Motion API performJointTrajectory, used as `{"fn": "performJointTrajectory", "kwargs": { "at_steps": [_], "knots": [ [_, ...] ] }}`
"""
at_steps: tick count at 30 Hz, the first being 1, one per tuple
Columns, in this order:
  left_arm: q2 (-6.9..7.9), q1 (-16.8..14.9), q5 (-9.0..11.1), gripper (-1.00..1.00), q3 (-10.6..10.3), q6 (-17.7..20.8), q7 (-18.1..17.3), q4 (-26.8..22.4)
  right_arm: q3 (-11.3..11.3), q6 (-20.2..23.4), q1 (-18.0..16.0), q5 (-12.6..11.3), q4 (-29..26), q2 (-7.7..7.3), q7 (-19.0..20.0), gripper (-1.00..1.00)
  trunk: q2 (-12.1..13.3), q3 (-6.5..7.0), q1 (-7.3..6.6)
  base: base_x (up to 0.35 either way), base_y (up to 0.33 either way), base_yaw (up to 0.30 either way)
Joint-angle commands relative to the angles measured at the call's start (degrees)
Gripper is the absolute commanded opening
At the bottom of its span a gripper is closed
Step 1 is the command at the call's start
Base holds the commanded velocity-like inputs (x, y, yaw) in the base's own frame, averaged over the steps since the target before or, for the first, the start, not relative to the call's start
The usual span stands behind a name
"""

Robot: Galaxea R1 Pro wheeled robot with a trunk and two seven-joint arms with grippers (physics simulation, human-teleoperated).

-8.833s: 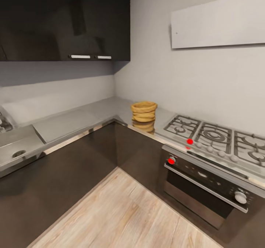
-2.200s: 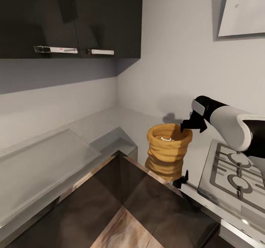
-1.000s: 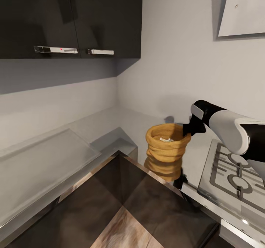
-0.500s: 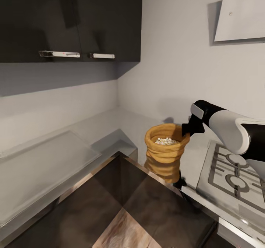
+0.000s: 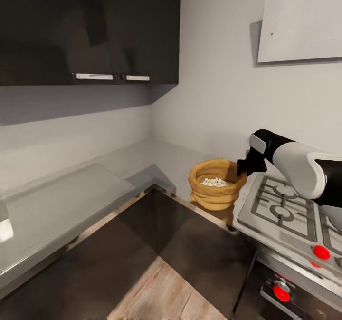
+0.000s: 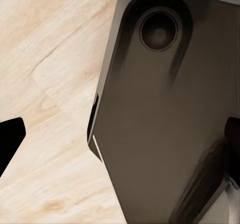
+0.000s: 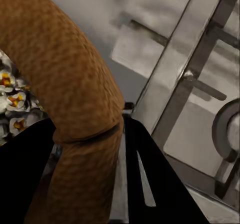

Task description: In the kitchen, take the popcorn bag from the countertop, put it into the microwave, and heat it until the popcorn is cooked so the cooked popcorn ends up inside the bag.

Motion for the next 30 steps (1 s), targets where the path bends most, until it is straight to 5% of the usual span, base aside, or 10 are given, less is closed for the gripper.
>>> {"fn": "performJointTrajectory", "kwargs": {
  "at_steps": [1,9,23,30],
  "knots": [
    [-0.01,0.0,0.0,1.0,0.2,0.1,0.1,0.0,-0.3,0.0,-0.1,-0.4,0.1,-0.22,-0.5,-1.0,0.0,0.01,-0.04,-0.339,0.0,-0.152],
    [0.11,0.0,0.0,1.0,0.2,0.1,0.1,0.0,-5.9,0.0,-0.1,-0.3,0.1,-0.89,-0.5,-1.0,0.0,0.43,-0.04,-0.215,0.061,-0.236],
    [0.17,0.0,0.0,1.0,0.2,0.1,0.1,0.0,-6.9,0.0,-0.1,-0.4,0.1,-3.92,-0.5,-1.0,0.0,0.46,-0.04,-0.109,0.17,-0.292],
    [0.17,0.0,0.0,1.0,0.2,0.1,0.1,0.0,-6.9,0.0,-0.1,-0.4,0.1,-4.08,-0.5,-1.0,0.0,0.69,-0.04,-0.003,0.003,-0.296]
  ]
}}
